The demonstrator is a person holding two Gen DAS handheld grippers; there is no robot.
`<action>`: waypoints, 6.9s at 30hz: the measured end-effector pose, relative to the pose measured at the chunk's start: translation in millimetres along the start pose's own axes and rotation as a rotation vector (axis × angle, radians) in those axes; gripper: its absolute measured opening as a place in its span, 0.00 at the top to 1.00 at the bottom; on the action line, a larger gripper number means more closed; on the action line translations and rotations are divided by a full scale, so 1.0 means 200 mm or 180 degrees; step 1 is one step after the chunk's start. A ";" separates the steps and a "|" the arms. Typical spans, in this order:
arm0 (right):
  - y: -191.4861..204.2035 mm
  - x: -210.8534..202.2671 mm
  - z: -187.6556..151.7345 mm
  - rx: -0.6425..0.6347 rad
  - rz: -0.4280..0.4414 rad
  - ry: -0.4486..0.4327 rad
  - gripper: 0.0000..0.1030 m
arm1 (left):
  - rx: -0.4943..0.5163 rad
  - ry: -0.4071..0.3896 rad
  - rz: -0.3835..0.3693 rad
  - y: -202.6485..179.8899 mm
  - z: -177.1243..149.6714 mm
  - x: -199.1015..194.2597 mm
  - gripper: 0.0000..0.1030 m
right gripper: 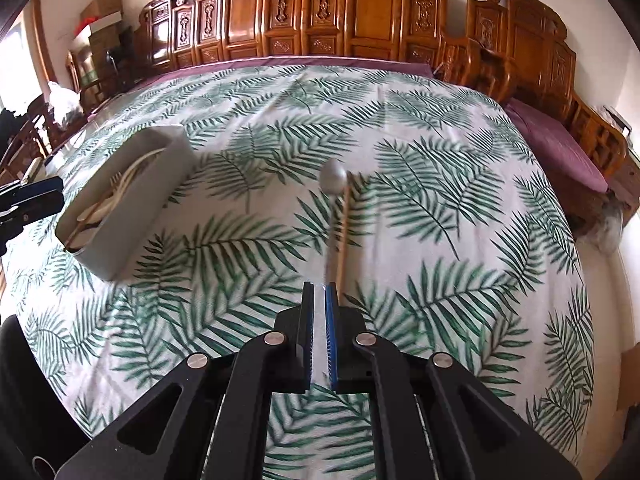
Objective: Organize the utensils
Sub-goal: 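Grasp the last wooden chopstick with the right gripper while the left moves toward the steel spoon, then grasp the steel spoon by its handle with the left gripper and lift it, then carry the steel spoon with the left gripper while the right carries the chopstick over the tray, then lower the chopstick with the right gripper while the left lowers the steel spoon, then open both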
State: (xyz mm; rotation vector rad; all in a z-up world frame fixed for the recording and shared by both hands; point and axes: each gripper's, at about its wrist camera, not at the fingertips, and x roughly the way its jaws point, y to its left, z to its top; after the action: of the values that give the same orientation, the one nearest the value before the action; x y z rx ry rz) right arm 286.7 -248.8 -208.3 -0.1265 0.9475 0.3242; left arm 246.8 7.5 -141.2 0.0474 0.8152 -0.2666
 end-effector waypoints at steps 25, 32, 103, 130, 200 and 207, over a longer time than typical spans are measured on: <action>-0.13 0.39 0.16 0.0030 0.0223 0.0405 0.88 | 0.0130 0.0302 -0.0232 -0.35 0.08 0.33 0.53; -0.22 0.37 0.12 0.0122 0.0148 0.0398 0.94 | 0.0123 0.0398 -0.0318 -0.41 0.09 0.42 0.53; -0.21 -0.08 0.15 0.0101 -0.0037 0.0031 0.95 | 0.0004 0.0428 -0.0113 -0.52 0.45 0.49 0.98; 0.43 -0.10 0.33 -0.0208 0.0273 -0.0003 0.95 | -0.0359 0.0215 0.0126 0.11 0.28 0.09 0.98; 1.08 0.31 0.59 -0.0035 0.0711 0.0151 0.92 | -0.0642 -0.0116 0.0607 0.73 -0.10 -0.29 0.25; 1.03 0.18 0.55 -0.0176 0.0657 -0.0041 0.92 | -0.0600 -0.0134 0.0616 0.68 -0.08 -0.30 0.25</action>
State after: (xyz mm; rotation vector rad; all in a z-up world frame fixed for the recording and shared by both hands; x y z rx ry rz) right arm 323.8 -18.6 -166.0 -0.0772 0.9411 0.5413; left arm 230.6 153.1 -117.7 -0.0559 0.7848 -0.0074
